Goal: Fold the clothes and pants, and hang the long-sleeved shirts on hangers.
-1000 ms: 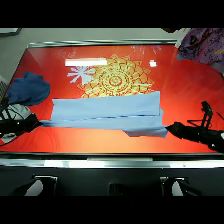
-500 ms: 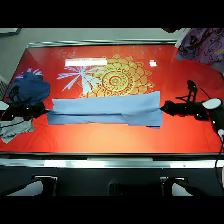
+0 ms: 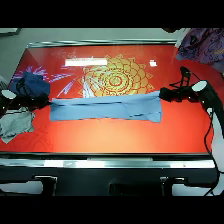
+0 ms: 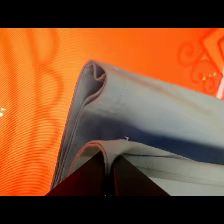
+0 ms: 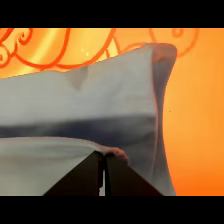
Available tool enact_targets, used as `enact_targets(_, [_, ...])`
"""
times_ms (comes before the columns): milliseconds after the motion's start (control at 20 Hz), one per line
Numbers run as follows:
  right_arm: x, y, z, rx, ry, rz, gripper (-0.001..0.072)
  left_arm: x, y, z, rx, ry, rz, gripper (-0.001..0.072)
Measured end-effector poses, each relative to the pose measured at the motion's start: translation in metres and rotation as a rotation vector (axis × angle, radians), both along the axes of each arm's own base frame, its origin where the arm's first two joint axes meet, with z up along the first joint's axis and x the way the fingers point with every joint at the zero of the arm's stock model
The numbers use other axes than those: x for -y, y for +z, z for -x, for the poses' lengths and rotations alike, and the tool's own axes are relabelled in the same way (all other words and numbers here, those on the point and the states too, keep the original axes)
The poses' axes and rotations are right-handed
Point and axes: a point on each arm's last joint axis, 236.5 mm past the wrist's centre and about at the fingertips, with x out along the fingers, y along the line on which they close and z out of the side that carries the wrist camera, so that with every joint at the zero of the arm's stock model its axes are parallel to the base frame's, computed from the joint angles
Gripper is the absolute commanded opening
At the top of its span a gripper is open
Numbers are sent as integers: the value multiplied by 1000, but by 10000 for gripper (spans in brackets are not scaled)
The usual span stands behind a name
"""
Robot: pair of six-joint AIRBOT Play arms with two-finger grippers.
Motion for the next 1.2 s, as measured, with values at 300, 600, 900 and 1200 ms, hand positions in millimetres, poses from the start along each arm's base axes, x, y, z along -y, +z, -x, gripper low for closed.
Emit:
enact_targets(300, [-5,-34,-3,-72,5,4,37,9,-30,-4,-53,-26,5,135])
enact_targets(600, [-11,-36,1,-129,5,-26,573,16,-31,-13,-48,-31,12,583])
enact_targets(900, [33,4,-5,-134,-46,-74,597,11,37,-44,75,-52,-20,602])
enact_targets(1200, [49,-37,22,-299,-14,-297,656,9,82,-52,147,-70,-46,602])
